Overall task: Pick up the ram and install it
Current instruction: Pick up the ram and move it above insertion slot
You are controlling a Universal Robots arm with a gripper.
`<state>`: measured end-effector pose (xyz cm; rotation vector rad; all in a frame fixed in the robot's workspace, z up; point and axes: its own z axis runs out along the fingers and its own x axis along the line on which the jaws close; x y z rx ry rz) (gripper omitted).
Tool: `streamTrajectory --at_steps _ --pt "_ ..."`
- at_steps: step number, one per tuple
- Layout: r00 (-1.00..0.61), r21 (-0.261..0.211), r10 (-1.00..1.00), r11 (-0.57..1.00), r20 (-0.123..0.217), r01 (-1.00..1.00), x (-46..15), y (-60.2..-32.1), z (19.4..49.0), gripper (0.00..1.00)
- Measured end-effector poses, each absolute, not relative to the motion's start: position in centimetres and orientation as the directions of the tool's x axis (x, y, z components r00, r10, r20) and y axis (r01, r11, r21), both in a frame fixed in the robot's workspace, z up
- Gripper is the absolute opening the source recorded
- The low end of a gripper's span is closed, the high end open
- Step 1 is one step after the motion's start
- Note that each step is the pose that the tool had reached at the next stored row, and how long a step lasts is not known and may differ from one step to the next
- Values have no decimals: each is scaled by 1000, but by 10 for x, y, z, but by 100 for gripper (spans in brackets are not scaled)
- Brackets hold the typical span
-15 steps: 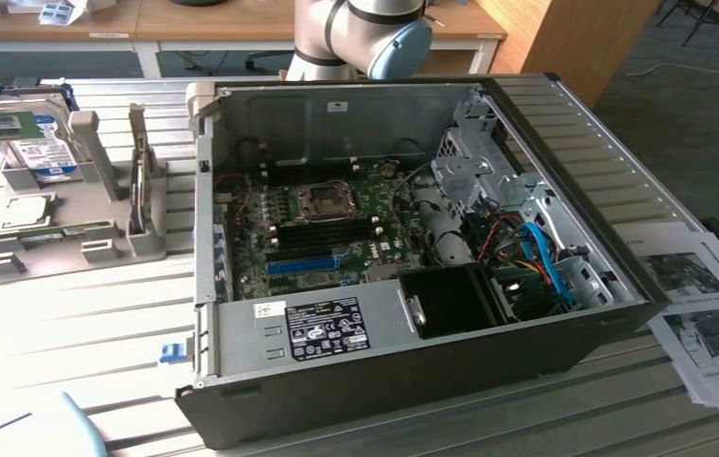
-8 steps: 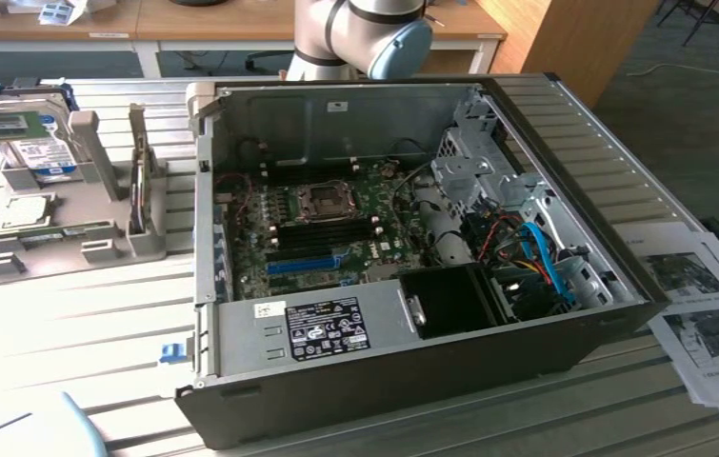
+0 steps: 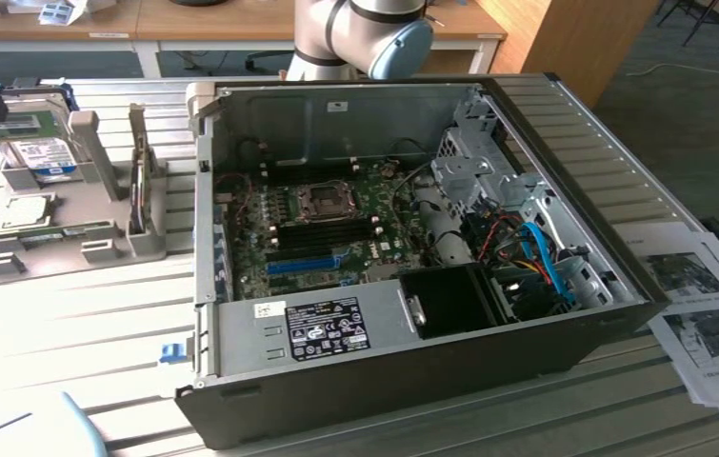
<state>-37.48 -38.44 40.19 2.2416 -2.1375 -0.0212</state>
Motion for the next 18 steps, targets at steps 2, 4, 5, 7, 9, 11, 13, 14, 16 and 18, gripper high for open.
streamTrajectory --at_steps 2,4,5,7,9,11,13,14,16,18 --pt "48 42 -999 -47 21 -998 -373 -384 402 11" --pt "48 43 -999 -47 20 -998 -370 -384 402 11" --pt "48 43 -999 -47 20 -998 -369 -384 402 11" --pt "48 44 -999 -47 20 -998 -367 -384 403 11" --pt "48 45 -999 -47 20 -998 -364 -384 403 11" --pt "48 47 -999 -47 20 -998 -361 -384 403 11" --pt "48 48 -999 -47 20 -998 -358 -384 403 11" --pt "48 49 -999 -47 20 -998 -356 -384 403 11" --pt "48 51 -999 -47 20 -998 -353 -384 403 11" --pt "48 52 -999 -47 20 -998 -350 -384 403 11"
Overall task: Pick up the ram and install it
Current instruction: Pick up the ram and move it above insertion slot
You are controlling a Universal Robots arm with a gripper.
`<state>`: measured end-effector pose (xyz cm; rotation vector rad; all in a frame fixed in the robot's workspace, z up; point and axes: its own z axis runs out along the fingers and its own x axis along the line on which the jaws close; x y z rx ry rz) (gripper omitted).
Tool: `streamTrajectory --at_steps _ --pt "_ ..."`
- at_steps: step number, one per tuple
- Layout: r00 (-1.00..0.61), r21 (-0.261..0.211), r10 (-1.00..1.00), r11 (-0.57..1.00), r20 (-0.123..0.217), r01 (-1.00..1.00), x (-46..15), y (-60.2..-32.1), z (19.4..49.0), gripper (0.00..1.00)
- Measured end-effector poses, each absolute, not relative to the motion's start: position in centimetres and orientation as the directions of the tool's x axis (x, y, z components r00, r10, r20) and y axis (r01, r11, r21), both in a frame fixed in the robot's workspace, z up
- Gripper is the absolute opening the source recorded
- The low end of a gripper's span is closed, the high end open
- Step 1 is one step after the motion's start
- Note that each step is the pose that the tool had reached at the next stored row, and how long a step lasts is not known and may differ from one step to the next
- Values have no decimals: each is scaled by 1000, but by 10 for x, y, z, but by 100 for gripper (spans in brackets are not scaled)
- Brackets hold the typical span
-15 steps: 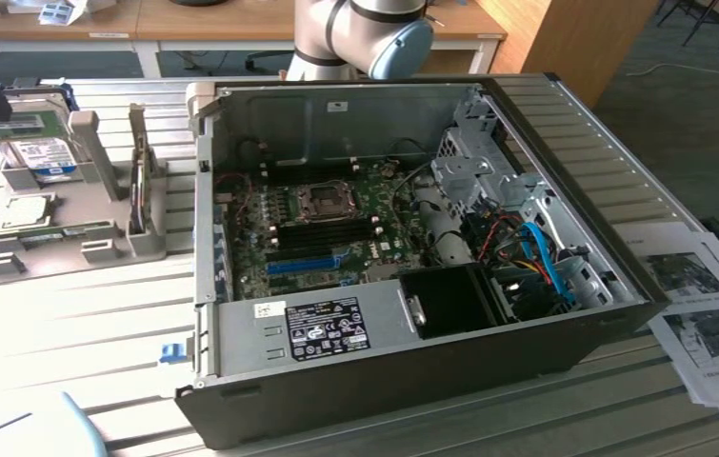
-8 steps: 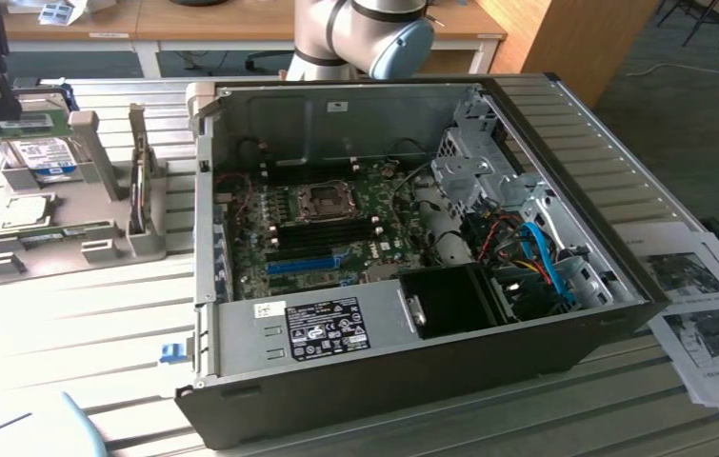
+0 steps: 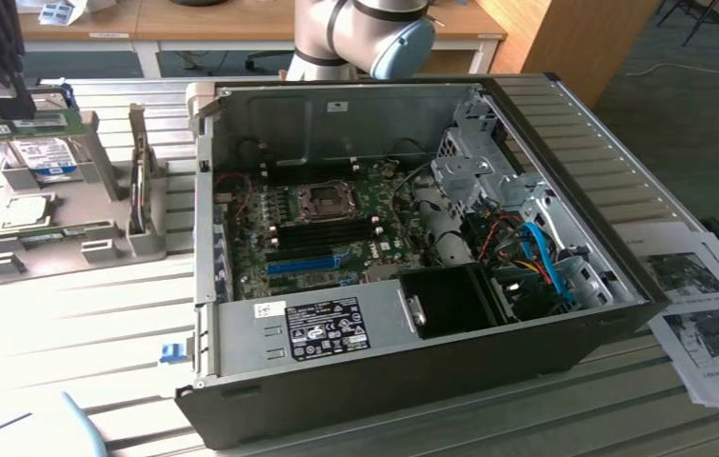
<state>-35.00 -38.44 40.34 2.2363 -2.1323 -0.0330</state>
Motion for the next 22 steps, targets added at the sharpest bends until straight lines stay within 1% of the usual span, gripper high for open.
streamTrajectory --at_steps 22 --pt "48 65 -999 -47 19 -997 -318 -384 404 11"
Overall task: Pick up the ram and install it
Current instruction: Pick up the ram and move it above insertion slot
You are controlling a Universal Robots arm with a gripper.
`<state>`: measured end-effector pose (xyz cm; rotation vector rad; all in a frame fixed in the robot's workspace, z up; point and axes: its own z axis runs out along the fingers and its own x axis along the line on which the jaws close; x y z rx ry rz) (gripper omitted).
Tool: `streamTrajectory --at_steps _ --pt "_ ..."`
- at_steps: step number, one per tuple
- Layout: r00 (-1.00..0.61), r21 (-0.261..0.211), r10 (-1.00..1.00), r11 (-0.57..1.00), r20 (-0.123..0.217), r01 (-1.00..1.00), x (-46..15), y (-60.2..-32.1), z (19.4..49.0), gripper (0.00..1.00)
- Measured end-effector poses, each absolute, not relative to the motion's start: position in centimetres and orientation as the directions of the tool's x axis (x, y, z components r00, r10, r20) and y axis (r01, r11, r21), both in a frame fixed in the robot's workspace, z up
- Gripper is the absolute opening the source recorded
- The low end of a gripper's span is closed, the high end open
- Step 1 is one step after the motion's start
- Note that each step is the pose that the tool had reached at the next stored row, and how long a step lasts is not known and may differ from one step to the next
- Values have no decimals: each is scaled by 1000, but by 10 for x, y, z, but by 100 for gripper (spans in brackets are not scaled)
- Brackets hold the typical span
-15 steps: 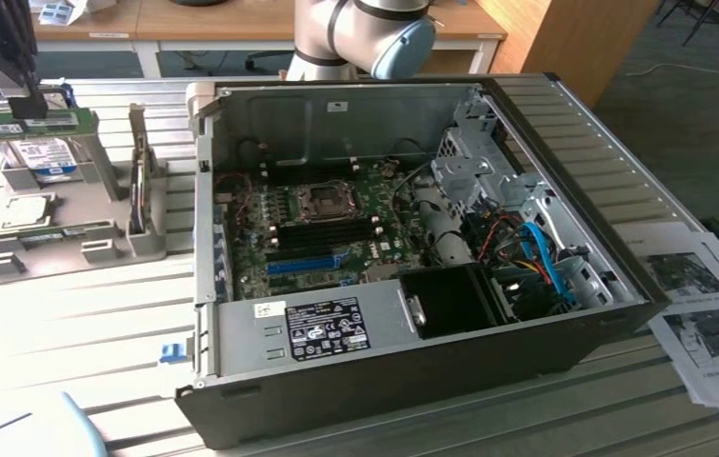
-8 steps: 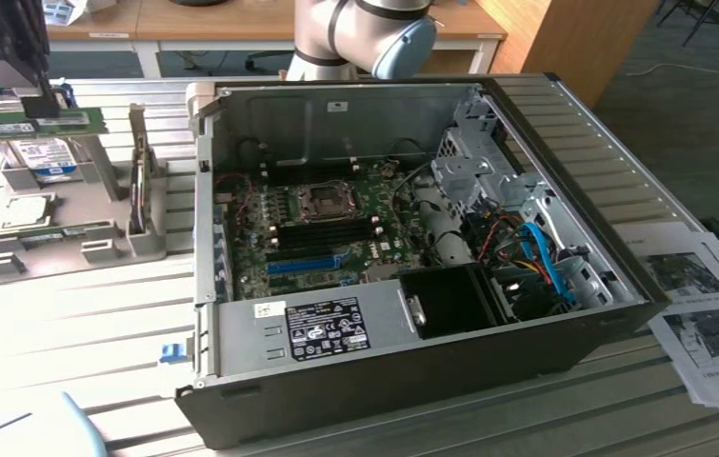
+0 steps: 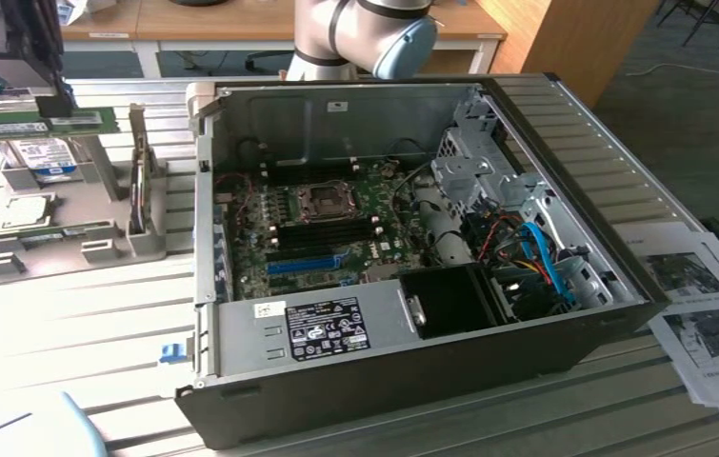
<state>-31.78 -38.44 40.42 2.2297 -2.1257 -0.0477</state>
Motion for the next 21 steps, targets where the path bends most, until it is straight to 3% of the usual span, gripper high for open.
streamTrajectory --at_steps 21 --pt "48 71 -999 -47 19 -996 -292 -384 404 11"
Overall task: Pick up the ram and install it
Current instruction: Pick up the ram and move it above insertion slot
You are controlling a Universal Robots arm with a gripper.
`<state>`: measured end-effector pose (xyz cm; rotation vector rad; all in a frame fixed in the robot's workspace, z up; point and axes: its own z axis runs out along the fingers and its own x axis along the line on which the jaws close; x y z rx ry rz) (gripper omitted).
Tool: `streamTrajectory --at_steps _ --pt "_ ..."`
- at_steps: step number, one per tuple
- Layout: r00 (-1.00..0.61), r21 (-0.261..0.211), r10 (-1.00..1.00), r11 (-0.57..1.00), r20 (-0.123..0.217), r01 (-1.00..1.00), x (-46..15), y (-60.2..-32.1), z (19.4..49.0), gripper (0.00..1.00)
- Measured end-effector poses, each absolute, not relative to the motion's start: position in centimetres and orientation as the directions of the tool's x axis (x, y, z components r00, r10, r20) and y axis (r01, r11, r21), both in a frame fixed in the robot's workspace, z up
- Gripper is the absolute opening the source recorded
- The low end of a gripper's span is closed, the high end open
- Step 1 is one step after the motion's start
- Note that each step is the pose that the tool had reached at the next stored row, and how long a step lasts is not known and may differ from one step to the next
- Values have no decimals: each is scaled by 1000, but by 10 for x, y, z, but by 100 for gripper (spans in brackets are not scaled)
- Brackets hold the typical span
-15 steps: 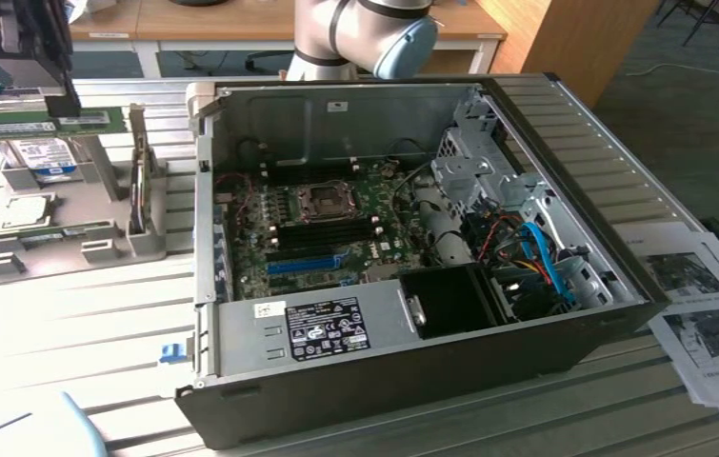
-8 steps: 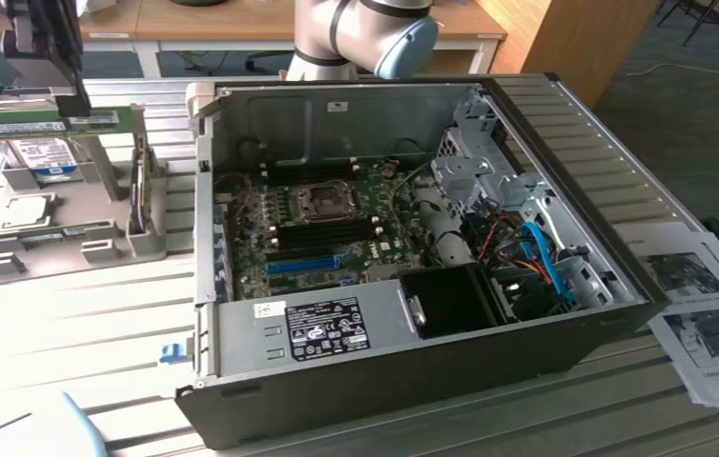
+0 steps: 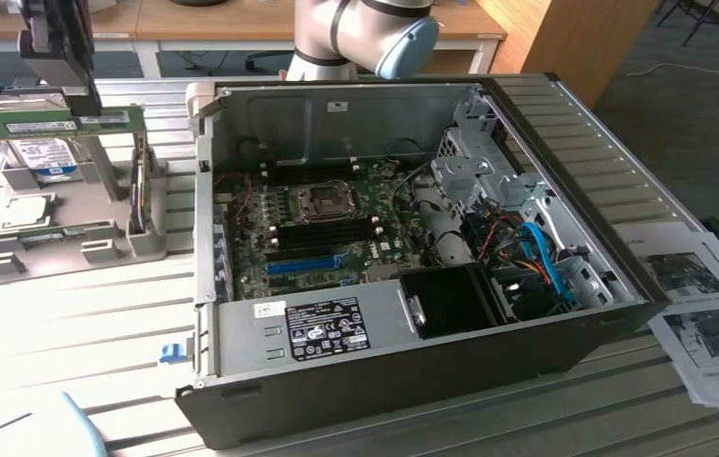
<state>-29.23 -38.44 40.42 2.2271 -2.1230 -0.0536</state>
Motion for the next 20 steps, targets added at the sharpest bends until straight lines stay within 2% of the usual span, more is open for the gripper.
streamTrajectory --at_steps 20 --pt "48 75 -999 -47 19 -996 -263 -384 404 11"
